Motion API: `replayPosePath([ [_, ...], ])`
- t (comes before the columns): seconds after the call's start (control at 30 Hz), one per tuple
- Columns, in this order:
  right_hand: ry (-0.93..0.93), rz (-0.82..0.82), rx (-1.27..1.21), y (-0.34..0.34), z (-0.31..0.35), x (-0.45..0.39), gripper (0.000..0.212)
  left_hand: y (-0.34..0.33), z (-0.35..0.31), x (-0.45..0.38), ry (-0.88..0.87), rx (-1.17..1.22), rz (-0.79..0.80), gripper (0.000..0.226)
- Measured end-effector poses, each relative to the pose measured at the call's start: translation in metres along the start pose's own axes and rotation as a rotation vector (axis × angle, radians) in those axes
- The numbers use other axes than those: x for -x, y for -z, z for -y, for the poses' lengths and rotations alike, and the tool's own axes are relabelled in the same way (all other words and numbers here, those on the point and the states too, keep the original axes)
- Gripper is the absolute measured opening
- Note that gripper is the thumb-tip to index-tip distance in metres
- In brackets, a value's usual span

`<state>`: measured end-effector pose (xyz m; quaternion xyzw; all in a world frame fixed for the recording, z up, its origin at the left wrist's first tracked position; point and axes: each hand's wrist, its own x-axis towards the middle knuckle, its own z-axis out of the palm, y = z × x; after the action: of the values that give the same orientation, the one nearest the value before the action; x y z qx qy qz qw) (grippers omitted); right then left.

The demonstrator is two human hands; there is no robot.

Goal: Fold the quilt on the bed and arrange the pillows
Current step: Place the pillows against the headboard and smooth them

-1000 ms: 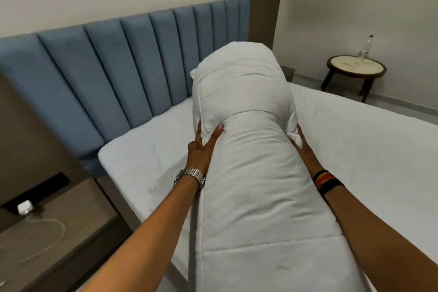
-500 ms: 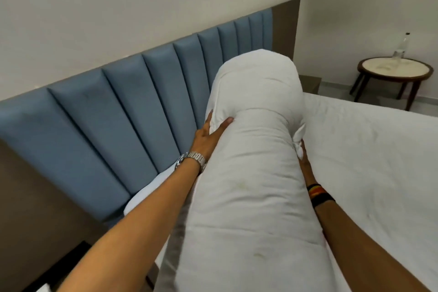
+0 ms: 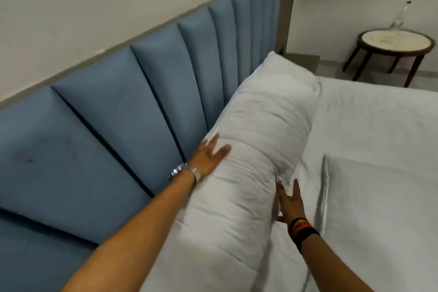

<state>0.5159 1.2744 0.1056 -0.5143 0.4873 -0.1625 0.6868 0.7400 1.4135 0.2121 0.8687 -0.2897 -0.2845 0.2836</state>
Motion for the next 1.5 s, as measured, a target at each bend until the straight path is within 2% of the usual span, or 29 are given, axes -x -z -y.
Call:
replayPosePath([
  [0.07,0.012,-0.044,0.117,-0.026,-0.014,-0.007,0.1,-0.045,0.066,0.005,0.057,-0.303,0.056,0.093],
  [0.13,0.175,-0.108,0.286,-0.053,-0.004,-0.022,0.1,-0.092,0.112,0.026,-0.033,-0.454,-0.087,0.093],
  [0.2,0.37,-0.187,0.557,-0.086,0.013,-0.061,0.096,-0.122,0.139,0.037,-0.098,-0.488,-0.268,0.095],
  [0.27,0.474,-0.192,0.859,-0.115,0.027,-0.108,0.094,-0.139,0.154,0.031,-0.106,-0.505,-0.383,0.101],
  [0.37,0.464,-0.168,1.169,-0.147,0.008,-0.17,0.098,-0.161,0.181,0.004,-0.112,-0.507,-0.456,0.105],
  [0.53,0.363,-0.097,1.285,-0.149,-0.01,-0.19,0.101,-0.173,0.195,-0.008,-0.092,-0.507,-0.399,0.103],
  [0.67,0.41,0.028,1.158,-0.112,0.019,-0.139,0.098,-0.152,0.157,0.019,-0.012,-0.504,-0.339,0.101],
  [0.77,0.449,-0.026,0.957,-0.048,0.01,-0.073,0.089,-0.14,0.116,0.039,0.026,-0.491,-0.272,0.098],
  [0.93,0.283,-0.328,0.787,0.129,-0.042,0.007,0.081,-0.184,0.023,0.058,-0.181,-0.617,-0.126,0.089],
  [1.07,0.057,-0.64,0.717,0.287,-0.083,0.056,0.078,-0.28,-0.035,0.08,-0.323,-0.676,0.018,0.084],
  [1.17,-0.141,-0.647,0.563,0.368,-0.122,0.081,0.099,-0.351,-0.052,0.096,-0.225,-0.526,0.139,0.083],
  [1.23,-0.231,-0.566,0.432,0.405,-0.151,0.092,0.106,-0.396,-0.054,0.104,-0.033,-0.391,0.249,0.088],
  [1.3,-0.236,-0.489,0.286,0.427,-0.172,0.094,0.112,-0.423,-0.052,0.112,0.154,-0.181,0.312,0.095],
  [1.4,-0.215,-0.404,0.126,0.442,-0.183,0.087,0.118,-0.443,-0.056,0.12,0.293,0.241,0.231,0.098],
  [1.5,-0.088,-0.386,-0.006,0.432,-0.172,0.085,0.117,-0.438,-0.083,0.132,0.215,0.341,0.052,0.091],
])
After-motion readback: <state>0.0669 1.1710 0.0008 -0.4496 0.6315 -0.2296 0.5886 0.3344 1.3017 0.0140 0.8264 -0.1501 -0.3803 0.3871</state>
